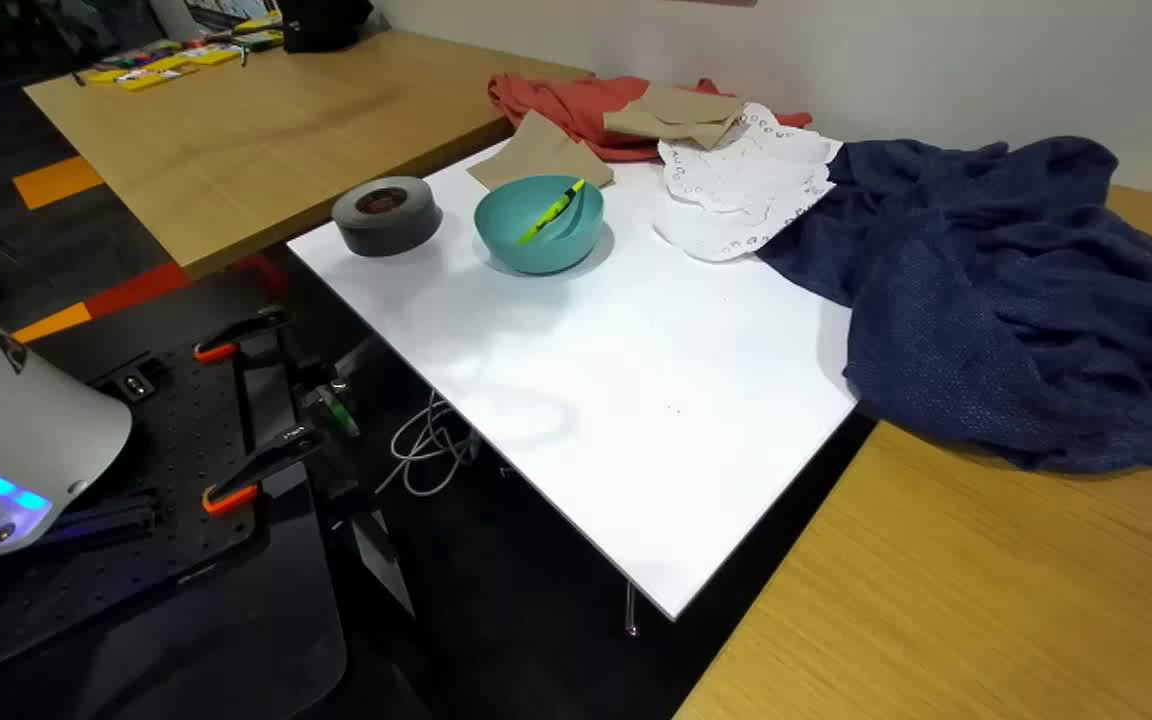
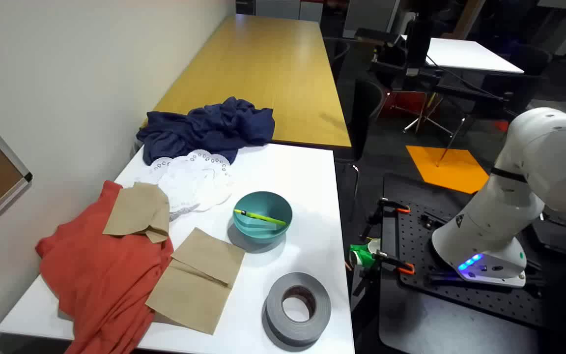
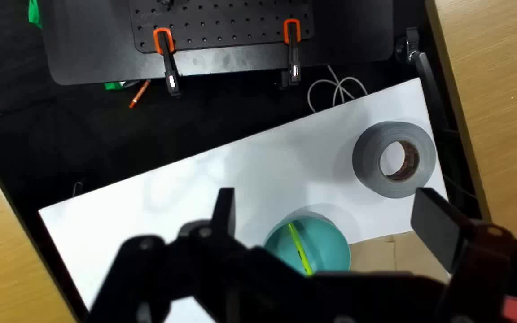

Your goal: Remove the pen from the bowl and put it on the table

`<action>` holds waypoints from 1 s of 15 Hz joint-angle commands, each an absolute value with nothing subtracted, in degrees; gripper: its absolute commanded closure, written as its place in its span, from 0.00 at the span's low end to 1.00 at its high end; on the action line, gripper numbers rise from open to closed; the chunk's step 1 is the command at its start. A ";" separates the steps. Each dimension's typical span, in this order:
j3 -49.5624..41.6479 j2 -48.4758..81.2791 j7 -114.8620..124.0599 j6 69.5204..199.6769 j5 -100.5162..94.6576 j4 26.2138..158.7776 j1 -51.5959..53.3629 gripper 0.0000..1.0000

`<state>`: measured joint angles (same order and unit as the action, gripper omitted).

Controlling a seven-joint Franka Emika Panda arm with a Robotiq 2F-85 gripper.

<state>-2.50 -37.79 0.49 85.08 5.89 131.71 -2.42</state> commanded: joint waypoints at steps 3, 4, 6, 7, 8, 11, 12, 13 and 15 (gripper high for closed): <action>-2.44 -37.72 0.44 84.93 5.91 131.55 -2.52 0.00; -2.44 -37.72 0.44 84.93 5.91 131.55 -2.52 0.00; -2.44 -37.72 0.44 84.93 5.91 131.55 -2.52 0.00; -1.94 -37.42 0.97 85.94 5.35 131.71 -2.67 0.00; -1.80 -37.00 0.80 86.51 5.30 131.69 -2.54 0.00; -1.00 -35.39 -0.15 91.39 5.20 132.39 -1.87 0.00; -0.56 -34.60 -0.14 93.43 5.02 132.72 -1.70 0.00; -0.07 -33.81 0.09 95.54 4.80 133.08 -1.58 0.00; 0.97 -31.82 0.22 100.73 4.44 134.30 -1.07 0.00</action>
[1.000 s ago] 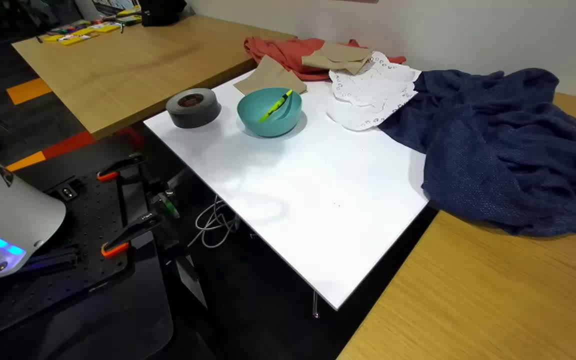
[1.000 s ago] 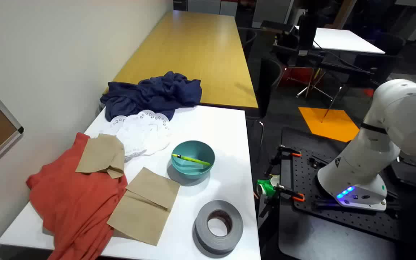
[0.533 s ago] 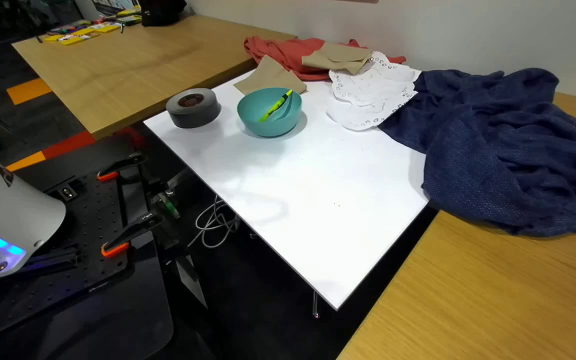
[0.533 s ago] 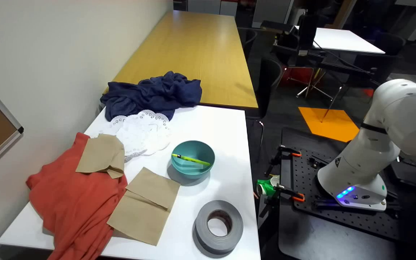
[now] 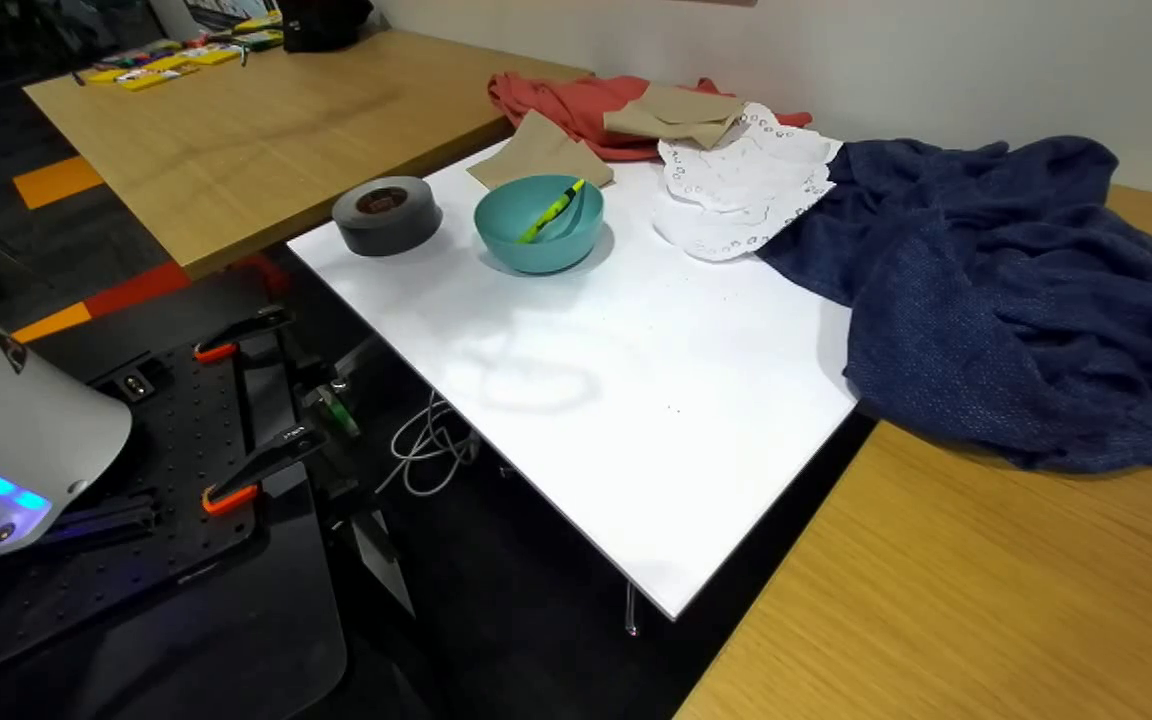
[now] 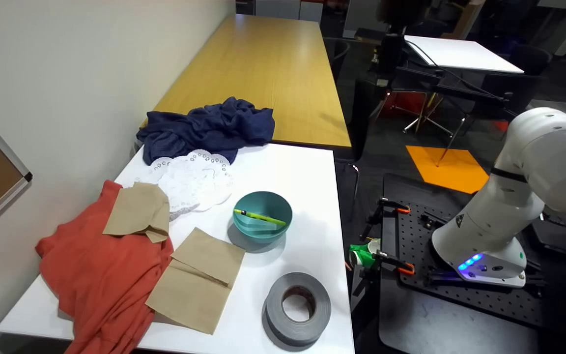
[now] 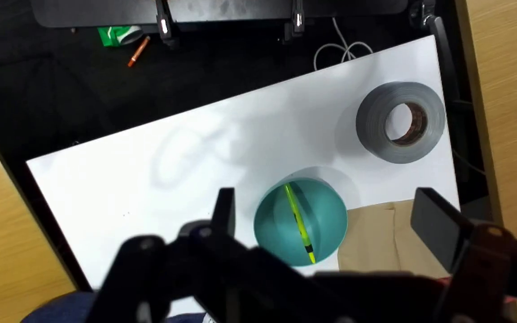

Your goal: Remove the pen from the bowl and put it on the table

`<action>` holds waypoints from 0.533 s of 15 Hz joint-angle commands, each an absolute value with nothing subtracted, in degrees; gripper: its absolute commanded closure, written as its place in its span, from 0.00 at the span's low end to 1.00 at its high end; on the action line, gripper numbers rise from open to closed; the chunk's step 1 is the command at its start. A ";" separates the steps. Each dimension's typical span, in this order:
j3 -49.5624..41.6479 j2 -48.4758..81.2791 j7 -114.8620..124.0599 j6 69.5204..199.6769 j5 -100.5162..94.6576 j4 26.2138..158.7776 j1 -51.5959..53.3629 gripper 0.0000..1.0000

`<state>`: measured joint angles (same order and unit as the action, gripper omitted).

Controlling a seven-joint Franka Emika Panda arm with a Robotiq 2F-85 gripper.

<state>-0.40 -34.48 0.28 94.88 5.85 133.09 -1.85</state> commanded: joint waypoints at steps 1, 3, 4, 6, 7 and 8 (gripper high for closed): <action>1.62 -30.72 0.52 103.78 3.94 135.05 -0.85 0.00; 2.33 -28.11 0.57 110.09 2.45 136.57 -0.67 0.00; 2.43 -26.75 0.33 113.05 2.18 137.18 -0.41 0.00; 2.31 -23.55 0.06 120.11 2.27 138.58 -0.05 0.00; 2.03 -21.58 -0.13 123.59 2.87 139.08 0.17 0.00; 1.91 -19.85 -0.43 126.43 3.07 139.33 0.38 0.00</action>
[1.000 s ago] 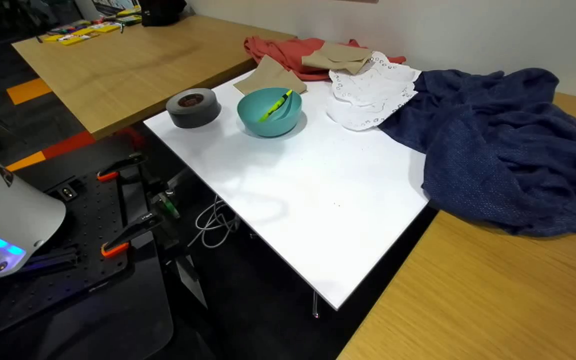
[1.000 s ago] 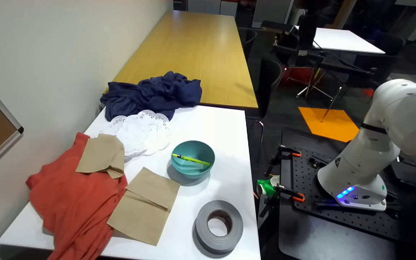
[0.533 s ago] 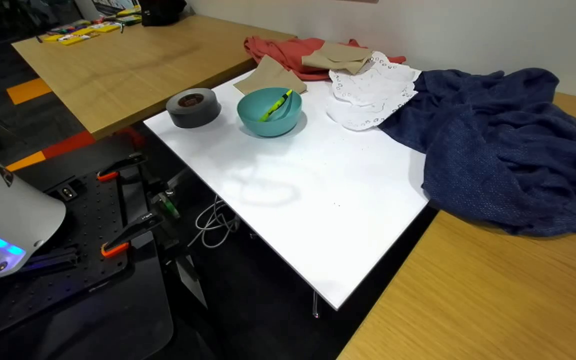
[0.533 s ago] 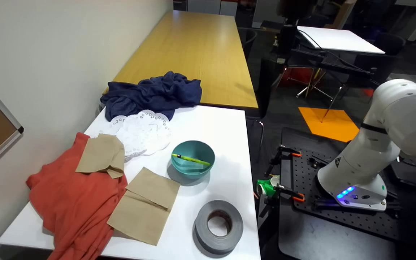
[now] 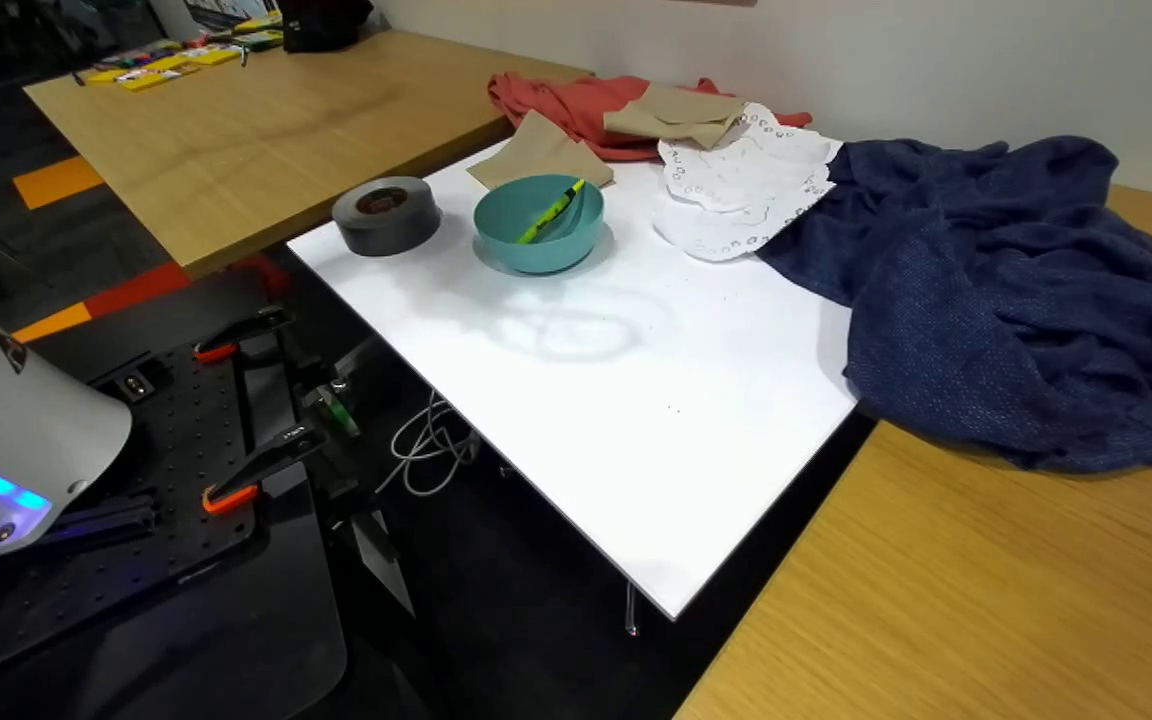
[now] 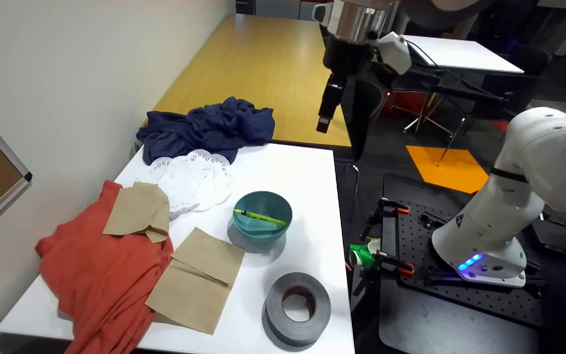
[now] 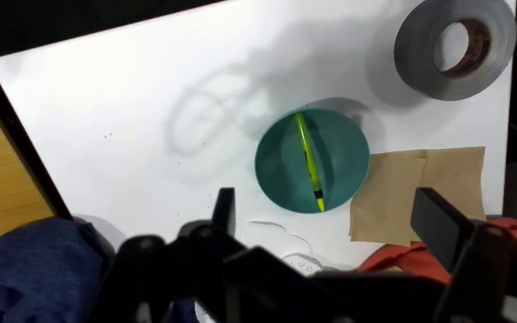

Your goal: Remove the pen from the bowl and put it on the table

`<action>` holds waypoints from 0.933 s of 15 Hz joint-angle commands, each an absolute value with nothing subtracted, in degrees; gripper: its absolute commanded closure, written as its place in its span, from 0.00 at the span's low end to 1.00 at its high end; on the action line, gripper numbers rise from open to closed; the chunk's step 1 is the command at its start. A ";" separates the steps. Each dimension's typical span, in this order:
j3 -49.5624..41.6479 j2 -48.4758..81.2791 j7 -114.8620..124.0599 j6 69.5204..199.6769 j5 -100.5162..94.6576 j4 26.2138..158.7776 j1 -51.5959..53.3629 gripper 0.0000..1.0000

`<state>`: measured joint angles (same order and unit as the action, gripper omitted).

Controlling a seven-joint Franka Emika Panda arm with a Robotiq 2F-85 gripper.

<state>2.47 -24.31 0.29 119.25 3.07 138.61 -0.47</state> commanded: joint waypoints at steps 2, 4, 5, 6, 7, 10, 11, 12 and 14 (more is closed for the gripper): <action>1.93 -15.74 -0.41 132.29 3.50 139.46 0.79 0.00; 2.09 -11.45 -0.78 136.90 3.62 139.08 1.31 0.00; 2.17 -9.44 -0.88 138.69 3.72 138.75 1.58 0.00; 2.20 -7.45 -1.21 140.21 3.89 138.51 1.89 0.00; 2.23 -5.68 -1.60 141.73 4.00 138.25 2.16 0.00; 2.51 -0.10 -2.35 145.00 4.77 136.85 2.87 0.00; 2.66 1.68 -2.67 146.00 4.74 136.25 2.99 0.00; 2.82 3.42 -2.48 146.72 4.41 135.54 3.09 0.00; 3.07 6.93 -1.87 148.00 3.56 133.87 3.30 0.00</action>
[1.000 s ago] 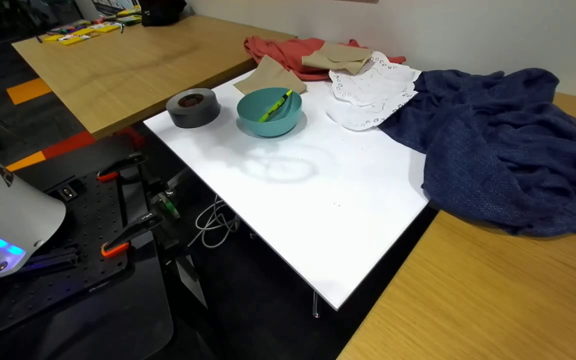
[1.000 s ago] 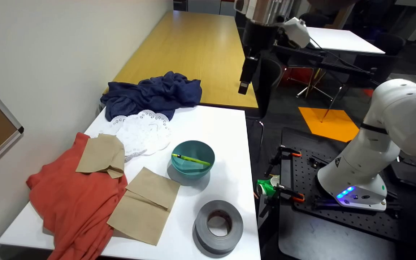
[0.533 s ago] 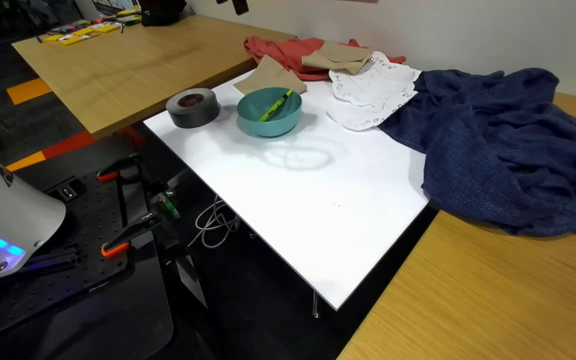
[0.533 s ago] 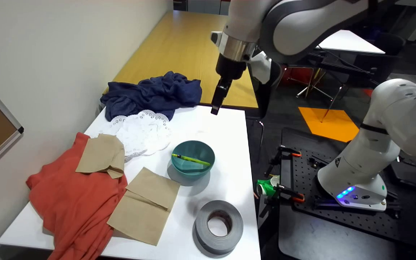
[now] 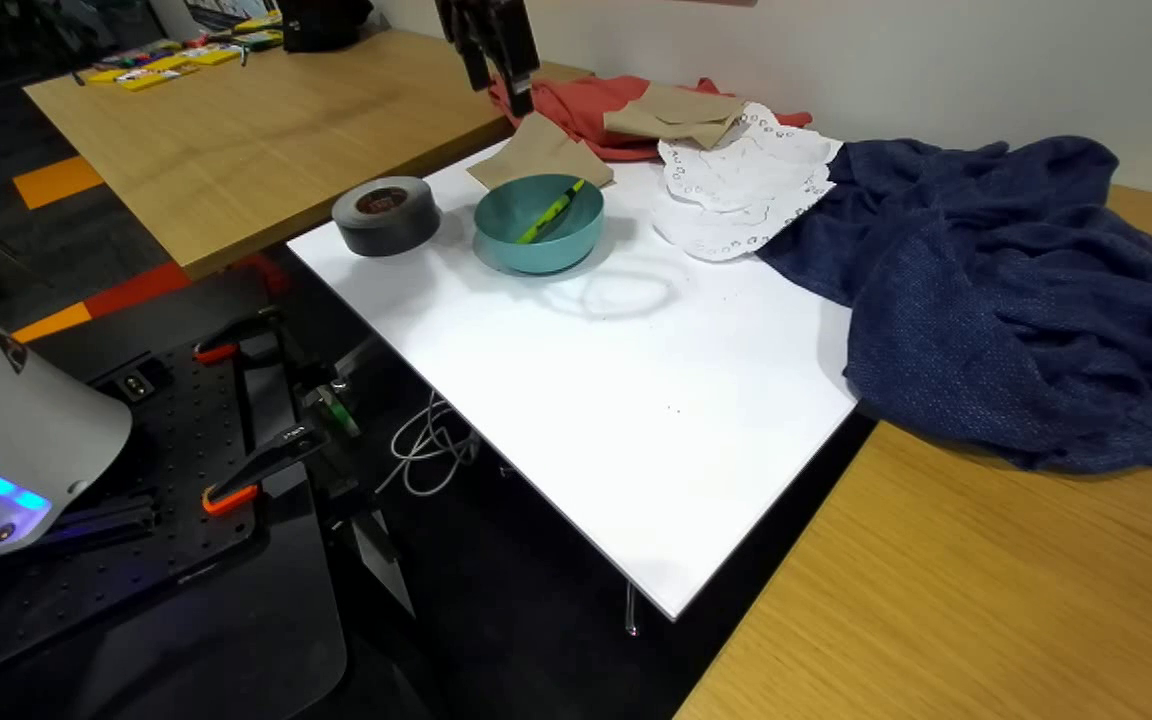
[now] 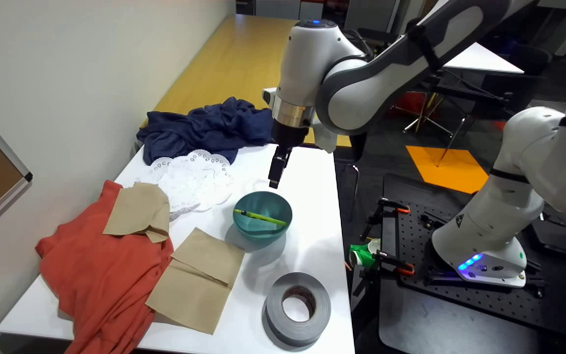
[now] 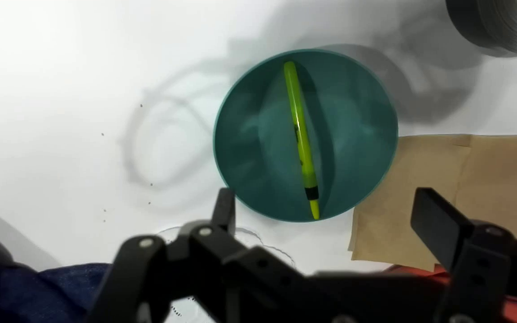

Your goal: Remove the pen from the bowl and put it on the table

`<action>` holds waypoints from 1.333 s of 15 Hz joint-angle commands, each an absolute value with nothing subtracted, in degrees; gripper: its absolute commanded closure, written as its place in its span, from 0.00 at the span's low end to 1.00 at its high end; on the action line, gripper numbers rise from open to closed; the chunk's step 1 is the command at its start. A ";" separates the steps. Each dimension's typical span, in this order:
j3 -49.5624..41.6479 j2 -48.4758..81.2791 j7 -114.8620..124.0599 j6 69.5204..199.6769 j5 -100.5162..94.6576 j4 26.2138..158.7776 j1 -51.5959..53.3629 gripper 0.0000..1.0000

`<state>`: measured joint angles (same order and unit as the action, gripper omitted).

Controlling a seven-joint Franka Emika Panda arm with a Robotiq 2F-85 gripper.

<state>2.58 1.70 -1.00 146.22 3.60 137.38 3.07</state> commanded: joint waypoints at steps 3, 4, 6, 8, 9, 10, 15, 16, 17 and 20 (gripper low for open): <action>3.02 11.59 -0.80 149.06 1.64 131.15 3.72 0.00; 2.87 13.17 -0.16 149.27 0.58 130.18 3.98 0.00; 2.50 16.13 0.79 149.28 -1.24 128.31 4.50 0.00; 2.17 18.83 1.48 149.17 -3.00 126.62 5.05 0.00; 2.16 19.92 1.40 149.13 -3.42 125.94 5.17 0.00; 2.09 21.10 1.46 149.10 -3.84 125.15 5.32 0.00; 1.86 26.23 1.42 149.46 -3.83 121.73 5.87 0.00; 1.89 27.08 1.23 149.52 -3.58 121.11 5.80 0.00; 1.91 27.93 1.08 149.68 -3.40 120.54 5.70 0.00; 1.68 29.95 0.90 149.81 -3.24 119.05 5.56 0.00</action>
